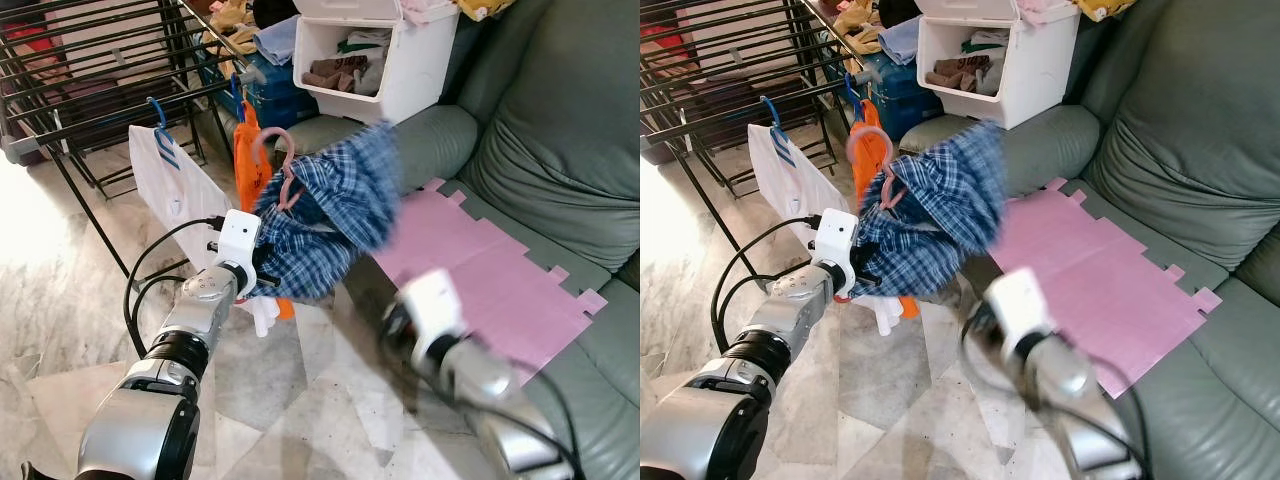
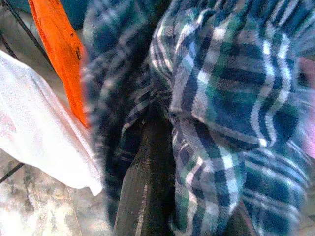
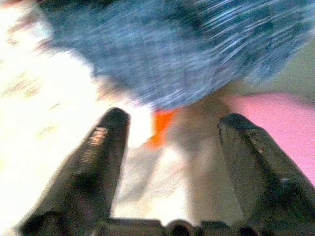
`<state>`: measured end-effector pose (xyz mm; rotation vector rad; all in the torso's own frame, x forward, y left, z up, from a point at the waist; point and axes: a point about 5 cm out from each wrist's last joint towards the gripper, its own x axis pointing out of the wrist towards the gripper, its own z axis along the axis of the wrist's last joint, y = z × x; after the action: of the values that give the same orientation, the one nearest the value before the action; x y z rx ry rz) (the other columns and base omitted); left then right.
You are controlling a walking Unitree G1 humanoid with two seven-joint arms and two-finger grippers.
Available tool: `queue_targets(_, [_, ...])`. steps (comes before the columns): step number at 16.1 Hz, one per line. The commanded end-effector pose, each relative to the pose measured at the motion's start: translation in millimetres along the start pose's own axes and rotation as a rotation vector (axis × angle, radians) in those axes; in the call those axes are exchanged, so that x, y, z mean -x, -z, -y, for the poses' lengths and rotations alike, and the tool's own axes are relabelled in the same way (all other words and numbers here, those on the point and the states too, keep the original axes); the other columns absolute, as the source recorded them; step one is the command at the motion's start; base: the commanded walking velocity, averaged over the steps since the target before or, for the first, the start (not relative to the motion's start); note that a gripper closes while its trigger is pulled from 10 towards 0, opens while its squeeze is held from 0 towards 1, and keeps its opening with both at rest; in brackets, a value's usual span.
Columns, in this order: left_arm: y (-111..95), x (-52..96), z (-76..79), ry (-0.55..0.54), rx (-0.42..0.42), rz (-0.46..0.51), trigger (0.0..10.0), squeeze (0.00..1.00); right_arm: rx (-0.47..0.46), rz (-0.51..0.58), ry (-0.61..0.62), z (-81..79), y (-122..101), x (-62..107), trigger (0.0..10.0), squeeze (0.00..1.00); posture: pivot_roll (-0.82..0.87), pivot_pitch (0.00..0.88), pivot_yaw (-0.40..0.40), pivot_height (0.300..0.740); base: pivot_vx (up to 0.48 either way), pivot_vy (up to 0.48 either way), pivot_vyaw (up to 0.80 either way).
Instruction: Hang hanger
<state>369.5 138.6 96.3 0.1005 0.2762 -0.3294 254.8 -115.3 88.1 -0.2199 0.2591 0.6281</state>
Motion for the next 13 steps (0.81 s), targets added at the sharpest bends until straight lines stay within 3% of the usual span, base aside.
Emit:
queue_targets(1, [-12, -1.9, -4.0, -0.015, -0.006, 0.042, 10.0, 0.00, 0.027, -0.055, -0.123, -9.8, 4, 4.6, 10.0, 1.00, -0.14, 0.009, 0.057, 0.740, 0.000, 0.000, 0.00])
queue_targets(3, [-18, -3.2, -2.0, 0.003, -0.015, 0.064, 10.0, 0.00, 0.108, -0.060, -0.202, -12.2, 7, 11.7, 10.0, 1.00, -0.14, 0.010, 0.055, 0.740, 0.000, 0.000, 0.00])
queue_targets(4, [-21, -3.6, 3.3, 0.063, -0.069, 0.086, 10.0, 0.00, 0.138, -0.026, -0.231, -9.4, 2, 15.9, 10.0, 1.00, -0.14, 0.011, 0.055, 0.740, 0.000, 0.000, 0.00])
queue_targets(6, [-23, -0.6, 12.7, 0.238, -0.231, 0.103, 10.0, 0.00, 0.271, -0.038, -0.224, 15.0, -6, 28.1, 10.0, 1.00, -0.13, 0.014, 0.057, 0.740, 0.000, 0.000, 0.00])
queue_targets(7, [-22, 0.7, 13.5, 0.275, -0.263, 0.098, 10.0, 0.00, 0.306, -0.049, -0.214, 21.6, -6, 31.5, 10.0, 1.00, -0.13, 0.014, 0.058, 0.740, 0.000, 0.000, 0.00])
queue_targets(9, [-11, 8.8, 11.4, 0.405, -0.406, 0.047, 10.0, 0.00, 0.397, -0.096, -0.189, 45.3, -7, 49.7, 10.0, 1.00, -0.13, 0.017, 0.063, 0.740, 0.000, 0.000, 0.00])
queue_targets(13, [12, 22.4, 2.6, 0.559, -0.653, -0.076, 10.0, 0.00, 0.524, -0.135, -0.226, 70.3, -29, 76.4, 10.0, 1.00, -0.14, 0.021, 0.074, 0.740, 0.000, 0.000, 0.00])
